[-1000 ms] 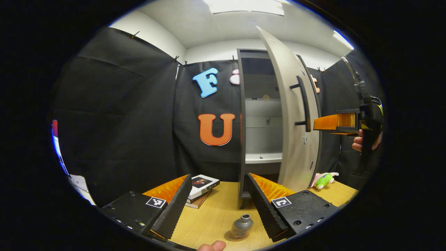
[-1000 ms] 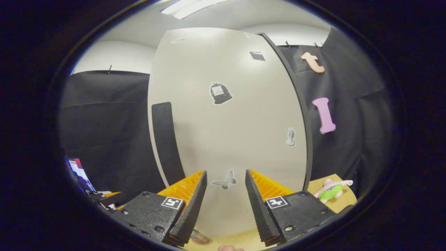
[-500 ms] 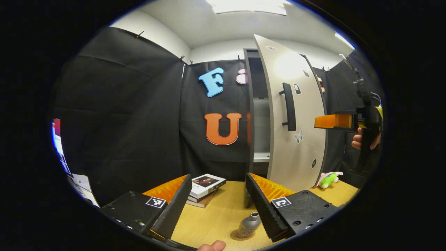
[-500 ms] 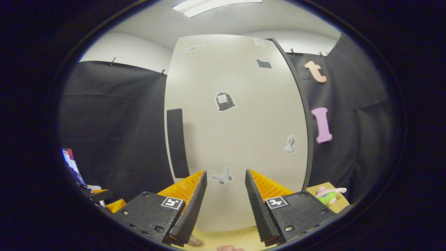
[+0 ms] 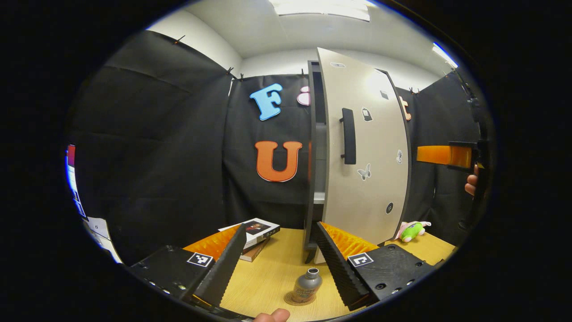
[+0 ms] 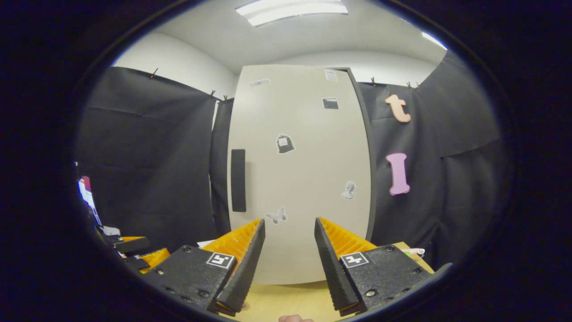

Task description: Open the cabinet door with the right hand, grasp the bottle in the cabinet with the left hand and place it on the coaster, then close the cabinet door with the right hand.

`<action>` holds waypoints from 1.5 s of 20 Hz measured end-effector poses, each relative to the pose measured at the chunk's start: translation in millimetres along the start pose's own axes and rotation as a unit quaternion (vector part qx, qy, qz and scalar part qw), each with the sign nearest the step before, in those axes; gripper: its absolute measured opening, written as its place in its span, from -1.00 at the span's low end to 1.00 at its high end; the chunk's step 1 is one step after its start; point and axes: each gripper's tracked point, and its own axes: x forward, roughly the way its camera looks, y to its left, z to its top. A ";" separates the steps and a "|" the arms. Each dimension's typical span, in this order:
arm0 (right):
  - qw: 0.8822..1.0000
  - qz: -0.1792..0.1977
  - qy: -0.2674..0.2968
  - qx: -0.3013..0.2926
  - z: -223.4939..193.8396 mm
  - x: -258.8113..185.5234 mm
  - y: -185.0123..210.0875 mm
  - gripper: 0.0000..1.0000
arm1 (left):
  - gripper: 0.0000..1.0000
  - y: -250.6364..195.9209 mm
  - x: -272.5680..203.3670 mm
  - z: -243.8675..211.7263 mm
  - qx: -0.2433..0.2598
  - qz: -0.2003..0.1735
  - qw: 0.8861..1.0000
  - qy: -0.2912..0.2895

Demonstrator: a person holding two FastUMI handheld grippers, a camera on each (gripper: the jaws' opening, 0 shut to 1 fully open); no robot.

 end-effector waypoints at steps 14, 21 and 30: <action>0.981 -0.188 -0.019 -0.044 -43.3 -141.5 -124.2 0.45 | 0.88 -76.0 -14.3 -6.0 0.000 -0.076 0.997 0.006; 0.984 -0.178 0.008 -0.014 -66.8 -146.9 -132.5 0.46 | 0.87 -85.7 -25.0 -2.1 0.015 -0.075 0.997 -0.012; 0.984 -0.176 0.014 0.010 -70.6 -143.1 -137.5 0.47 | 0.87 -84.8 -29.5 -6.2 0.011 -0.069 0.998 -0.008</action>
